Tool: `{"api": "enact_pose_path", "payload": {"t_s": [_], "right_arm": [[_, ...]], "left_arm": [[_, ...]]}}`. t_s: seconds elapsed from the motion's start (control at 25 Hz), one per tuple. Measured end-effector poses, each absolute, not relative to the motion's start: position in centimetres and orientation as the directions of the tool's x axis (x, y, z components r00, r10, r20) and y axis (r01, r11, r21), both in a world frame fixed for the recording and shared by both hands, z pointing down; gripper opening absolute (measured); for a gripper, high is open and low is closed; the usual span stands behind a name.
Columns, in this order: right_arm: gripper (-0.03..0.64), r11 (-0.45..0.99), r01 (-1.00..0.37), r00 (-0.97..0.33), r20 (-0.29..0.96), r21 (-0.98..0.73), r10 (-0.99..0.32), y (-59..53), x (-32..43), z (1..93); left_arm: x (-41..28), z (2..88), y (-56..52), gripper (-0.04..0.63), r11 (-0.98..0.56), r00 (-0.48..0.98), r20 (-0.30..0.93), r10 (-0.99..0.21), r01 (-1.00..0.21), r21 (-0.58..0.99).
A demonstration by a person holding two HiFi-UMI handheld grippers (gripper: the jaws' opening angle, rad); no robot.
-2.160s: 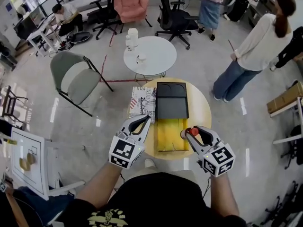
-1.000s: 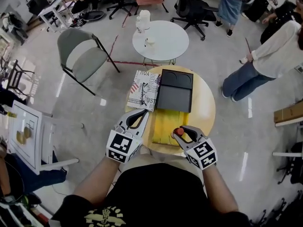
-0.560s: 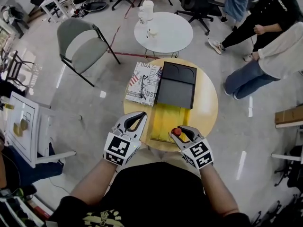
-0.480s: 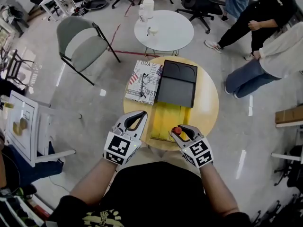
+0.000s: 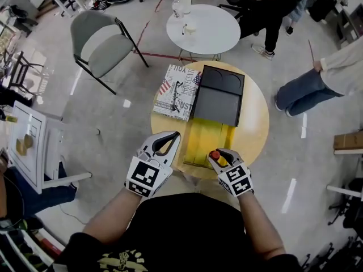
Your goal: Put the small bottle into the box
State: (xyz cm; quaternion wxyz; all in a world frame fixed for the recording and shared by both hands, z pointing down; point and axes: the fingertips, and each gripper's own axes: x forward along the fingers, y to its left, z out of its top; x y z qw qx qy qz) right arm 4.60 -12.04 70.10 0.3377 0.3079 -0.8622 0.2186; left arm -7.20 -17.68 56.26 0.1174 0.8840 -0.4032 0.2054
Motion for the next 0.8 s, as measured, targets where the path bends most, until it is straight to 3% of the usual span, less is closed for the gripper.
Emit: {"api": "enact_pose_path", "payload": {"t_s": [0.56, 0.8], "right_arm": [[0.158, 0.692, -0.693, -0.565, 0.747, -0.201, -0.35, -10.9, 4.9, 74.0], [0.26, 0.675, -0.674, -0.615, 0.734, -0.3, -0.288, -10.2, 4.9, 72.9]], "left_arm": [[-6.1, 54.4, -18.2, 0.018, -0.659, 0.592, 0.473, -0.653, -0.751, 0.03], [-5.8, 51.1, -18.3, 0.018, -0.638, 0.581, 0.443, -0.683, -0.769, 0.026]]}}
